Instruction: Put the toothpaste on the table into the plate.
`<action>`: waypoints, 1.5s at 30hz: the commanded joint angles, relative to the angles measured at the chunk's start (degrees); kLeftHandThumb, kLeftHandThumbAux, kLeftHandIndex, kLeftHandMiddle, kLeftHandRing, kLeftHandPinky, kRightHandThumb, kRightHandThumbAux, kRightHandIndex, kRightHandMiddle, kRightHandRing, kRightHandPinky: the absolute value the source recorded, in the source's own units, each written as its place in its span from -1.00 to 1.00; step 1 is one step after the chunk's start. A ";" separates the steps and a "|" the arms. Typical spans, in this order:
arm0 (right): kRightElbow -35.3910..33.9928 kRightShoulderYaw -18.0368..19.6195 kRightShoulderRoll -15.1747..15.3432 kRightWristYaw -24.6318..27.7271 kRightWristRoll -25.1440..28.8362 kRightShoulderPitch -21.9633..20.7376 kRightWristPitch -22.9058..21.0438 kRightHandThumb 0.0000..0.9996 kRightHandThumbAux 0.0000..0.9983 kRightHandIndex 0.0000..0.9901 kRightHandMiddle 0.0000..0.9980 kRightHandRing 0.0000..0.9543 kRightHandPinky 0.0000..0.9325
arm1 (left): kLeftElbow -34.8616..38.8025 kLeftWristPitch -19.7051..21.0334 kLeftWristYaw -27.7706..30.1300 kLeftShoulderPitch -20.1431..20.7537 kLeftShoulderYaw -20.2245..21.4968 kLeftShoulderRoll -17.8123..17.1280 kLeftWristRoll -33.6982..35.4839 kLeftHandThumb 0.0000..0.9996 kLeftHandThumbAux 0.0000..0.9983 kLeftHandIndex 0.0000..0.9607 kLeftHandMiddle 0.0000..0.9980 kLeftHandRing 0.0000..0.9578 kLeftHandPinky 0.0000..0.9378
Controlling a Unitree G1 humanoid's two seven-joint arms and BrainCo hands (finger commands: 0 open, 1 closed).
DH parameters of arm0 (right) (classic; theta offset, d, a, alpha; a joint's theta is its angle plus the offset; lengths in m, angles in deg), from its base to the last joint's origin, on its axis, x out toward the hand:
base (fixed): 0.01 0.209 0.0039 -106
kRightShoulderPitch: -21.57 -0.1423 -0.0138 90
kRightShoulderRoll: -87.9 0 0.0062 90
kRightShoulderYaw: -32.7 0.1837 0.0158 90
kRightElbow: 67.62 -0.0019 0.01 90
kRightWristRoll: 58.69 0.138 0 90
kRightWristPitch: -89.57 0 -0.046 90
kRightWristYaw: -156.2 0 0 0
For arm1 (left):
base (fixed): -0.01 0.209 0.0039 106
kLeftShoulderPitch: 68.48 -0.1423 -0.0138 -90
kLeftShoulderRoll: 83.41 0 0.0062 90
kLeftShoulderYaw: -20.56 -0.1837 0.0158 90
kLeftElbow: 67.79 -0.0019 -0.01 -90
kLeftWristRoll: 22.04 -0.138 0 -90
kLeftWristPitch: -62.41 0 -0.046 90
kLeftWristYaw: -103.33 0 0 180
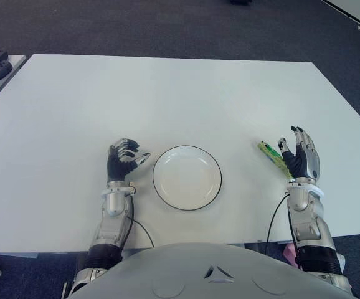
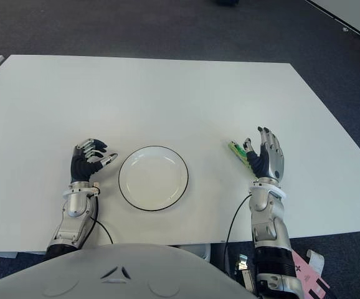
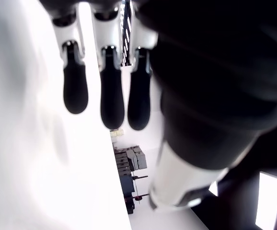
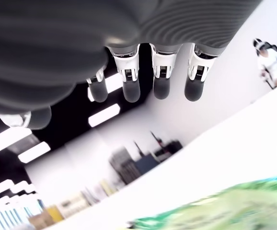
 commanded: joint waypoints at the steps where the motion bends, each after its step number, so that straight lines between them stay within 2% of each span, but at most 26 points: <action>1: 1.93 -2.66 2.48 4.19 -1.28 -1.68 -3.35 0.11 -0.82 -1.00 -1.00 -1.00 -1.00 | -1.09 0.87 0.47 -1.46 -0.63 0.30 0.11 -1.00 1.00 0.03 0.03 0.13 0.14; 5: 2.59 -4.98 5.36 8.51 -2.61 -2.11 -5.70 0.10 -0.82 -1.00 -1.00 -1.00 -1.00 | -1.10 0.83 1.01 -1.64 -0.72 0.22 0.53 -1.00 0.97 0.03 0.05 0.13 0.12; 12: 4.62 -7.94 8.62 13.63 -2.49 -2.68 -6.97 0.07 -0.79 -1.00 -1.00 -1.00 -1.00 | -2.07 1.21 0.07 -1.30 -0.67 0.68 0.13 -1.00 0.96 0.06 0.03 0.08 0.07; 31: 8.88 -15.31 12.32 20.59 -3.39 -3.80 -10.56 0.06 -0.77 -1.00 -1.00 -1.00 -1.00 | -3.00 0.50 -1.33 -1.02 -0.44 1.50 -0.37 -1.00 1.00 0.00 -0.02 0.02 0.02; 39: 10.59 -18.03 14.39 22.44 -4.27 -4.18 -11.07 0.08 -0.74 -1.00 -1.00 -1.00 -1.00 | -3.19 0.71 -2.28 -0.99 -0.43 1.80 -0.71 -0.88 1.00 -0.01 -0.04 0.00 0.03; 45: 10.81 -20.18 15.45 23.77 -5.29 -4.16 -12.25 0.12 -0.71 -1.00 -1.00 -1.00 -1.00 | -3.41 0.27 -2.48 -0.96 -0.62 1.71 -0.80 -0.88 1.00 -0.01 -0.02 0.04 0.08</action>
